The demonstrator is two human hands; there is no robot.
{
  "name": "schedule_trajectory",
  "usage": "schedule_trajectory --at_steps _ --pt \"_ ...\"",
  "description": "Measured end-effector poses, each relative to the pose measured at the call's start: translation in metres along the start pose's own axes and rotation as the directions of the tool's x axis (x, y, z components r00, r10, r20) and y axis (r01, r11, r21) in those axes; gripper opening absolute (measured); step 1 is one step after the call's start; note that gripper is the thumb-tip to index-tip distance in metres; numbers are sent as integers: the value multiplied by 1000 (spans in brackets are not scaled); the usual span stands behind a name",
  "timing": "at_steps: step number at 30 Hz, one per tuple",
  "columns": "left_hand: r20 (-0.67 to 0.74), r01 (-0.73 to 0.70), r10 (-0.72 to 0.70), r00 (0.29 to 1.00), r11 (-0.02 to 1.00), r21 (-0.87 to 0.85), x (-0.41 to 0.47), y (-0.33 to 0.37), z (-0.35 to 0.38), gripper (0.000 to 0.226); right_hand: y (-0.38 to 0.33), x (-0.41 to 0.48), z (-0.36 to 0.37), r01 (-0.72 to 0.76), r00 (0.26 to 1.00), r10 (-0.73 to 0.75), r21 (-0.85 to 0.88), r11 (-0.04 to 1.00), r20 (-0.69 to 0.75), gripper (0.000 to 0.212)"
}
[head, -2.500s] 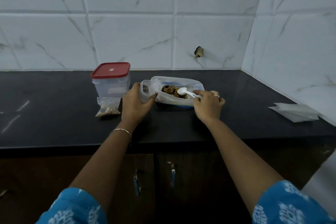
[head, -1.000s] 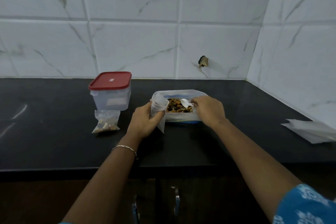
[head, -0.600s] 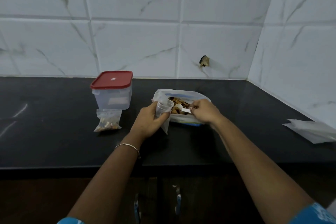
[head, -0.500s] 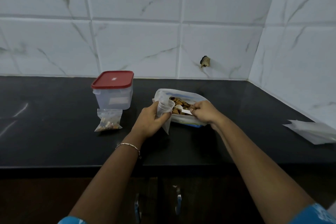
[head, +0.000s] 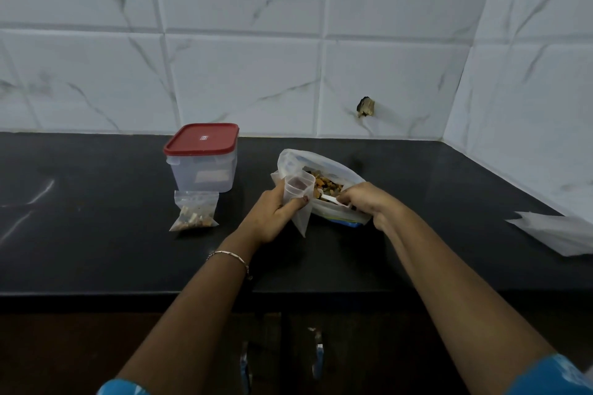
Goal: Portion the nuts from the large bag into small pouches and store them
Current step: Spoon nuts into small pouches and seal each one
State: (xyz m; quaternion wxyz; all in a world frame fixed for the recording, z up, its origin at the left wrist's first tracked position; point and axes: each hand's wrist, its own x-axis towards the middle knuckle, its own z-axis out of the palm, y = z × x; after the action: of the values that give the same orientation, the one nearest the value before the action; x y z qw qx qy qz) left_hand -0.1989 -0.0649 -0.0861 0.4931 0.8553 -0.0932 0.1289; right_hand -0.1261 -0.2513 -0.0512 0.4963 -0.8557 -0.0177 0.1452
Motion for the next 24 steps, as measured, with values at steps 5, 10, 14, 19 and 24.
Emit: schedule_trajectory --at_steps 5,10,14,19,24 --pt "9 1 -1 1000 1000 7 1 0 1 30 1 6 4 -55 998 56 113 992 -10 7" --pt "-106 -26 28 994 1000 18 -1 0 1 27 0 7 5 -67 998 68 176 982 3 13" --pt "-197 21 8 980 989 146 -2 -2 1 29 -1 6 3 -65 998 69 194 979 -13 18" --pt "-322 64 38 946 951 301 -6 -3 0 30 -1 18 1 -62 998 59 175 983 22 23" --pt "-352 74 39 935 951 301 -10 -4 0 39 -1 15 -4 -39 997 30 141 989 66 22"
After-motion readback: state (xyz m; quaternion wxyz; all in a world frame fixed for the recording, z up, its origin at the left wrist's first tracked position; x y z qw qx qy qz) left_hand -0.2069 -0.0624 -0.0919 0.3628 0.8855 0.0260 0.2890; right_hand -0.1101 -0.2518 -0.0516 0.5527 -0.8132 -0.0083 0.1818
